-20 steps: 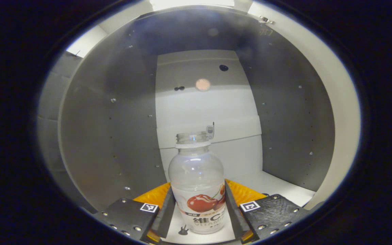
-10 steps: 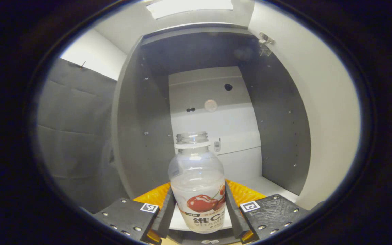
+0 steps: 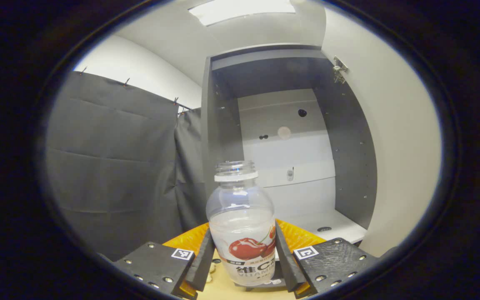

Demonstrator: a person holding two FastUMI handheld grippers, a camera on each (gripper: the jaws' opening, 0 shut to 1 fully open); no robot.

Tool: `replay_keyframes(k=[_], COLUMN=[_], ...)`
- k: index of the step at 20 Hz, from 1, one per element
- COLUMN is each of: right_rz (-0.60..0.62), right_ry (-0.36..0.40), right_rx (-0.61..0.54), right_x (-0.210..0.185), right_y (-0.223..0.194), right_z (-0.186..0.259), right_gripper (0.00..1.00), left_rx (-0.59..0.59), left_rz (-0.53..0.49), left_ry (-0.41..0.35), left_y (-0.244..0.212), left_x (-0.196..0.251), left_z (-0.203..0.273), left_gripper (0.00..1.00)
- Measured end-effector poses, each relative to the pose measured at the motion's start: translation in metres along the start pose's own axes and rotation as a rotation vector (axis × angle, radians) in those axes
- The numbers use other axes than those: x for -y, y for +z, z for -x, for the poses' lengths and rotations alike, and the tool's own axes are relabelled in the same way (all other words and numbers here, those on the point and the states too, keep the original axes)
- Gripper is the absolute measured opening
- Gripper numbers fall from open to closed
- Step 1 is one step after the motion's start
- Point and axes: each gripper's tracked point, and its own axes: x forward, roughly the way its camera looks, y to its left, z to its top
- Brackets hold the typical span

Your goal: Open the cabinet door with the right hand, grasp the bottle in the cabinet with the left hand and place it on the coaster, then close the cabinet door with the right hand.

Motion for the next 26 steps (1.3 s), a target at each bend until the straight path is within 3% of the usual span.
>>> replay_keyframes(k=[2, 6, 7, 10, 13, 15, 16, 17, 18, 19, 21, 22, 23, 26], right_rz=[-0.001, 0.030, 0.031, 0.047, 0.064, 0.092, 0.091, 0.090, 0.096, 0.106, 0.121, 0.126, 0.127, 0.190], right_ry=[0.041, 0.094, 0.110, 0.130, 0.130, 0.104, 0.100, 0.096, 0.086, 0.074, 0.061, 0.046, 0.044, 0.053], right_rx=[-0.019, -0.051, -0.065, -0.091, -0.110, -0.144, -0.149, -0.153, -0.159, -0.170, -0.216, -0.239, -0.253, -0.332], right_x=[-0.002, -0.002, -0.004, -0.004, -0.006, 0.001, 0.001, 0.001, 0.004, 0.008, 0.011, 0.015, 0.016, 0.014], right_y=[-0.007, -0.022, -0.027, -0.040, -0.054, -0.067, -0.069, -0.071, -0.074, -0.078, -0.096, -0.104, -0.108, -0.137], right_z=[0.001, 0.000, -0.003, -0.007, -0.016, -0.022, -0.027, -0.029, -0.032, -0.036, -0.046, -0.046, -0.046, -0.043], right_gripper=[0.87, 0.82, 0.87, 0.87, 0.82, 0.87, 0.87, 0.87, 0.87, 0.87, 0.87, 0.87, 0.87, 0.87], left_rx=[0.008, 0.025, 0.029, 0.033, 0.025, 0.001, -0.010, -0.012, -0.012, -0.012, -0.015, -0.017, -0.018, -0.048], left_rz=[-0.023, -0.025, -0.020, -0.022, -0.035, -0.021, -0.015, -0.014, -0.014, -0.018, -0.039, -0.049, -0.053, -0.036], left_ry=[0.026, 0.065, 0.071, 0.080, 0.110, 0.122, 0.128, 0.137, 0.150, 0.161, 0.154, 0.151, 0.150, 0.138], left_y=[-0.002, -0.013, -0.017, -0.033, -0.057, -0.078, -0.086, -0.092, -0.102, -0.111, -0.133, -0.143, -0.152, -0.191], left_x=[-0.012, -0.032, -0.038, -0.049, -0.061, -0.067, -0.068, -0.071, -0.076, -0.078, -0.074, -0.071, -0.074, -0.064], left_z=[0.022, 0.065, 0.077, 0.106, 0.124, 0.132, 0.131, 0.135, 0.143, 0.150, 0.161, 0.165, 0.164, 0.175], left_gripper=[0.78, 0.79, 0.79, 0.79, 0.78, 0.79, 0.72, 0.79, 0.79, 0.72, 0.72, 0.79, 0.72, 0.72])
